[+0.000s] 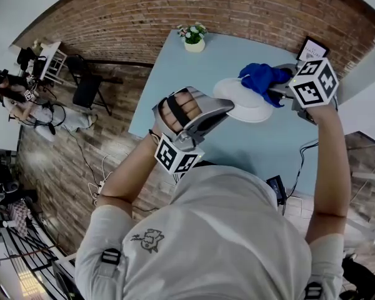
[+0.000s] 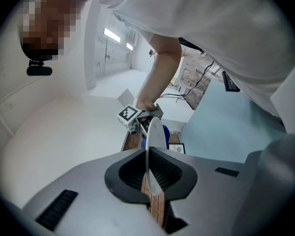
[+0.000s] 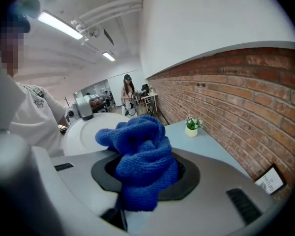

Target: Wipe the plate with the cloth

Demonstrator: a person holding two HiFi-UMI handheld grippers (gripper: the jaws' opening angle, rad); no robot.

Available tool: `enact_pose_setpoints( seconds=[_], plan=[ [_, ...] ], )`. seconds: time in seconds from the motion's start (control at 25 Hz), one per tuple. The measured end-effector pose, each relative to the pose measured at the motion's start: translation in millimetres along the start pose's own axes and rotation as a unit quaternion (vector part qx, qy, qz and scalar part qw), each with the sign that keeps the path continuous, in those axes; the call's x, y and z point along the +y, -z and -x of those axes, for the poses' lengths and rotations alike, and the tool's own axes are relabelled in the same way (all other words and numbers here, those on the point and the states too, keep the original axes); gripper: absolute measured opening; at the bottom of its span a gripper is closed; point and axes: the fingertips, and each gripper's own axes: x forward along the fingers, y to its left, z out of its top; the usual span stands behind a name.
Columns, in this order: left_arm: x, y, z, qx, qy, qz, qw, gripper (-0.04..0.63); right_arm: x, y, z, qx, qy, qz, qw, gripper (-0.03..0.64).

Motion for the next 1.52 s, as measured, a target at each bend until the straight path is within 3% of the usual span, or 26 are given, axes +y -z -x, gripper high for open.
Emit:
enact_pose_setpoints(
  seconds=[0.12,0.28,0.4,0.56,0.8,1.04,1.28,1.52],
  plan=[
    [-2.2,19.8,2.1,0.02,0.001,0.007,0.9998,0.018,22.9,-2.6,11.1,-0.018,-0.008,0.01,1.0,0.127],
    [-7.8,32.0,0.0,0.023,0.012,0.013,0.9996,0.018,70.5,-19.6,8.3,-0.018,-0.016,0.073,0.997,0.127],
    [-12.0,26.2,-7.4,0.011,0.02,0.009,0.9997,0.018,89.2,-35.9,-3.6,-0.014,-0.024,0.108,0.994,0.127],
    [-5.8,8.6,-10.0,-0.007,0.015,-0.003,0.9999,0.017,95.3,-52.9,-3.8,-0.029,-0.028,0.119,0.992,0.127],
    [7.2,-21.1,-8.4,-0.032,-0.001,-0.027,0.9991,0.018,67.5,-57.4,-3.3,-0.03,-0.004,0.109,0.994,0.127],
    [-1.7,8.2,-9.6,0.013,0.011,-0.027,0.9995,0.018,8.6,-17.4,2.4,0.017,0.052,0.071,0.996,0.127],
    [-14.4,26.3,-11.8,0.025,0.029,-0.015,0.9991,0.018,50.8,-11.8,9.0,-0.013,-0.007,0.064,0.998,0.127],
    [-11.5,-7.5,-21.3,-0.02,0.028,-0.015,0.9993,0.017,69.2,-36.4,0.0,-0.039,-0.021,0.086,0.995,0.127]
  ],
)
